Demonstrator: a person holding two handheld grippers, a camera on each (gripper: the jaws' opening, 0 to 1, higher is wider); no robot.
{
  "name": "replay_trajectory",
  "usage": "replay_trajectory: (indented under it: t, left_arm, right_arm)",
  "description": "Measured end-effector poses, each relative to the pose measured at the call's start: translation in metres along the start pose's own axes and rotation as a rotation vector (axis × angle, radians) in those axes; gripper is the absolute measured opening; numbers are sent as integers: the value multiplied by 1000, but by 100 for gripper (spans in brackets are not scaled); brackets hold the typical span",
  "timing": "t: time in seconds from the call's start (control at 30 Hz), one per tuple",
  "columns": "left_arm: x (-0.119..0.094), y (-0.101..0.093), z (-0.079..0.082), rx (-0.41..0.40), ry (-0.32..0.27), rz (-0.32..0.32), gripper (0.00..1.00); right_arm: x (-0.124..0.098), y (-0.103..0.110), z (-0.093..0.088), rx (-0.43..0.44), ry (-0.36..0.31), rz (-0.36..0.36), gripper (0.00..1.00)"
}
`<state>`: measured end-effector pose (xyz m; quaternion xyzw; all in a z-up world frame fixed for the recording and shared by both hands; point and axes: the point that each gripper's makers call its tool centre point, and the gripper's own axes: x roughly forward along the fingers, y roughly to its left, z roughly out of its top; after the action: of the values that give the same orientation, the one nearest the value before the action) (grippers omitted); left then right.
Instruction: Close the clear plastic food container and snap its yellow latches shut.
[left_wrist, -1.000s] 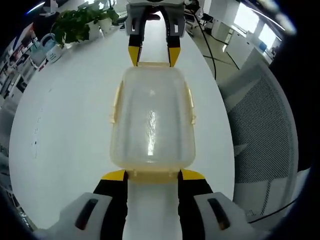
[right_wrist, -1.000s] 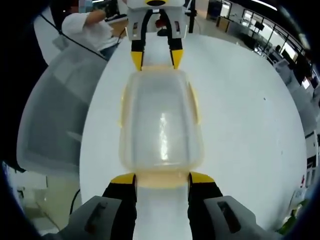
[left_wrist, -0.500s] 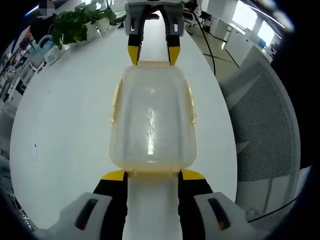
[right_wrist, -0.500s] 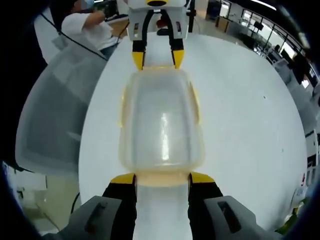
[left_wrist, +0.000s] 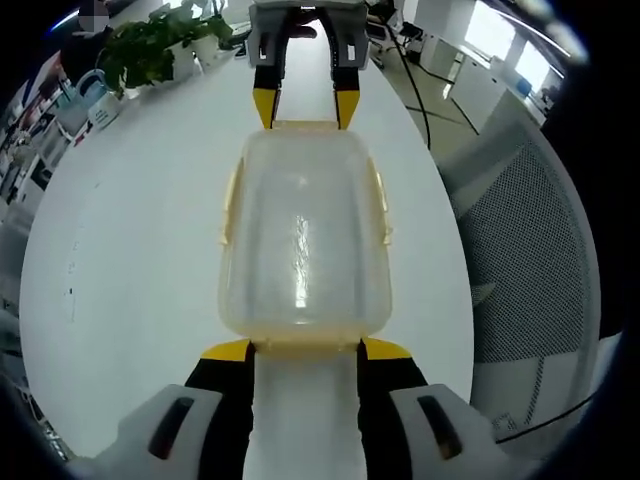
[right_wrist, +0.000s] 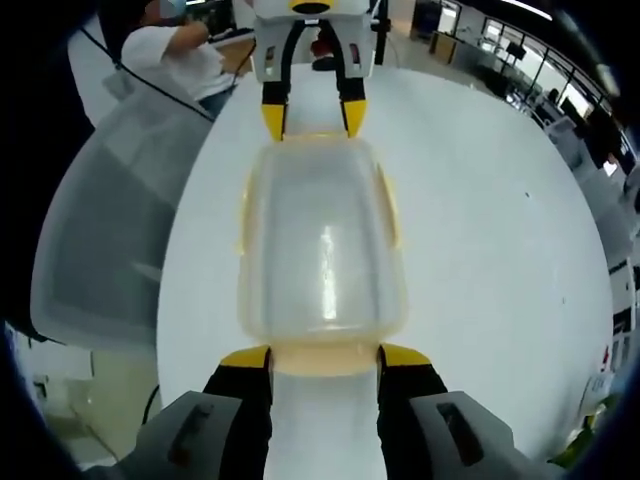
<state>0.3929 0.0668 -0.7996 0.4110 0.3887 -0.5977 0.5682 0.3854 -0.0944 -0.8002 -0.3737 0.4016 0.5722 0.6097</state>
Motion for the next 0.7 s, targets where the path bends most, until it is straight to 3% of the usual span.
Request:
replay_trajectory:
  t: [0.07, 0.2, 0.53, 0.7]
  left_arm:
    - [0, -1, -2, 33, 16, -4, 42]
    - [0, -1, -4, 16, 24, 1, 58]
    - [-4, 1, 3, -18, -5, 14, 52]
    - [-8, -3, 3, -93, -13, 7, 51]
  right_arm:
    - [-2, 0, 0, 5, -1, 5, 40]
    - [-2, 1, -6, 11, 17, 11, 44]
    - [-7, 3, -7, 43, 13, 0, 40]
    - [-12, 2, -2, 113, -18, -12, 40]
